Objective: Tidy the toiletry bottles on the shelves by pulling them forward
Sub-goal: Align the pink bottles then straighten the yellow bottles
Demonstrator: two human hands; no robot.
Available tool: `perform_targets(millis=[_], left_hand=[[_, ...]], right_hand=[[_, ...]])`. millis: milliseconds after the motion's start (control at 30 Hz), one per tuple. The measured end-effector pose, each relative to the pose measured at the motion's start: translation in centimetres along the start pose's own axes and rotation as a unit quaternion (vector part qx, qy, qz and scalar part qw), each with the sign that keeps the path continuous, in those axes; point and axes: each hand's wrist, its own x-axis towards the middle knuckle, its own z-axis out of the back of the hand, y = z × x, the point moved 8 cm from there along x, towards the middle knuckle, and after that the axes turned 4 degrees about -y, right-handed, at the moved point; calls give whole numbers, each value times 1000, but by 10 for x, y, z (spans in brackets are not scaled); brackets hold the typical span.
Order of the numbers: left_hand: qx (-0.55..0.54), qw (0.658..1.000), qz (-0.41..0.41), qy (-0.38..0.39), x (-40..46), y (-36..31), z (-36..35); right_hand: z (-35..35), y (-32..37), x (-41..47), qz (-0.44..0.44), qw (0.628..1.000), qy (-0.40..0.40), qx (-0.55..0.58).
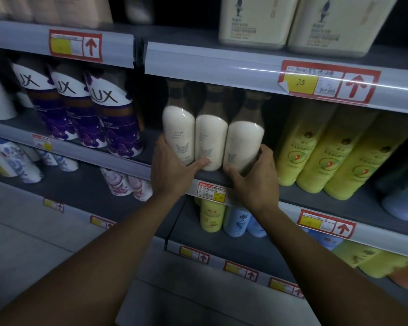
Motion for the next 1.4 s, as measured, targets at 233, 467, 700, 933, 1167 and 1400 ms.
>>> perform_targets(millis=[233, 467, 700, 933, 1167, 1400], left_hand=[[-11, 1000, -8, 10, 2, 10, 6], [-18, 1000, 12, 1, 6, 17, 5], [6, 1000, 13, -19, 6, 16, 5], [-1, 999, 21, -37, 5, 14, 7], [7, 999, 25, -29, 2, 10, 5], [15, 999, 30, -26, 2, 9, 5]], right_hand=[[-1, 0, 0, -10, 999, 28, 26], [-2, -1, -1, -4, 999, 29, 24], [-1, -4, 0, 3, 1000, 13, 15], [0, -5, 1, -1, 999, 5, 33], [0, -5, 1, 6, 1000, 3, 29], [0, -5, 1, 11, 1000, 6, 28]])
